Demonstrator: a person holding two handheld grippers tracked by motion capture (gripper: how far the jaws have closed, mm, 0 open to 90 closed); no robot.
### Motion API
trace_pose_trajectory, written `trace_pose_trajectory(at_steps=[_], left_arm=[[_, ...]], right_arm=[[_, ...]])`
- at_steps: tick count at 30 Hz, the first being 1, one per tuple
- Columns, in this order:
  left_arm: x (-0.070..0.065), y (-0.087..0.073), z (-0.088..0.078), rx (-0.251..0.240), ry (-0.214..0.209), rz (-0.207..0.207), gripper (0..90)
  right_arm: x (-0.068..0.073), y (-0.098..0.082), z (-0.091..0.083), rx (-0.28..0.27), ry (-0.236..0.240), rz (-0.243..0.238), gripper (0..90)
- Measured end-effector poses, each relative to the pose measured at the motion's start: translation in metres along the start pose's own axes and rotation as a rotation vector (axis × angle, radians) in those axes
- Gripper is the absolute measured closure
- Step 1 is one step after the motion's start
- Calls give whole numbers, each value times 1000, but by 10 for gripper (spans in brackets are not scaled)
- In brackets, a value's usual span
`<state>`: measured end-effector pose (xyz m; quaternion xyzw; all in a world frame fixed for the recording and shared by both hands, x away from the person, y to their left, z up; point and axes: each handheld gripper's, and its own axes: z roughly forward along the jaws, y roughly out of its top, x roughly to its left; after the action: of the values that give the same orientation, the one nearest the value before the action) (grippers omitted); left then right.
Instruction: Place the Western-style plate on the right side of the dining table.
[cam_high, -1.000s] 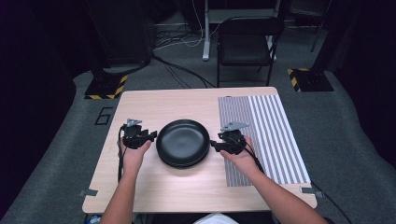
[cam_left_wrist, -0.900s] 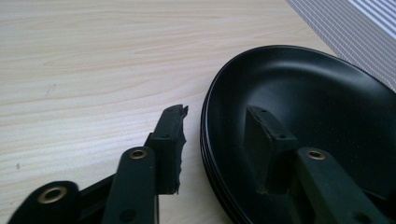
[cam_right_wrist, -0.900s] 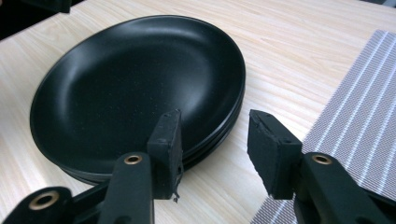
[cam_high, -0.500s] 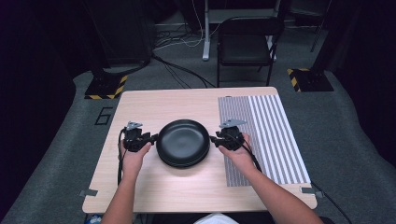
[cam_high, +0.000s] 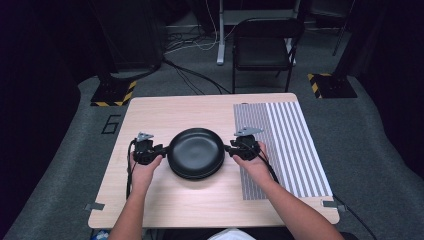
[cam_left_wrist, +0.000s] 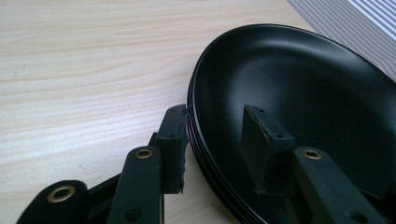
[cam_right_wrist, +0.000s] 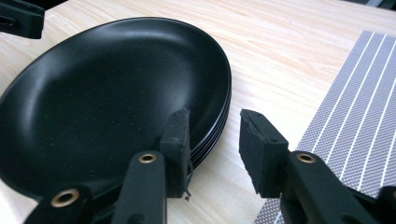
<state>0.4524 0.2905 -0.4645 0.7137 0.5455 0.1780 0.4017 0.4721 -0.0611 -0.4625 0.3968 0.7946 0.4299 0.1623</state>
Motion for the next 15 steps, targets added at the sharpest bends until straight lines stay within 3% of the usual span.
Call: trace_pose_trajectory(at_steps=[5,10,15], left_arm=[[1,-1,3,10,-8,-22,619],[4,-4,7,20,-19,-86,662],[7,-6,8,37,-22,-115,692]], right_arm=[[1,-1,4,17,5,-2,662],[1,-2,10,38,21,19,633],[3,-1,13,43,15,27,605]])
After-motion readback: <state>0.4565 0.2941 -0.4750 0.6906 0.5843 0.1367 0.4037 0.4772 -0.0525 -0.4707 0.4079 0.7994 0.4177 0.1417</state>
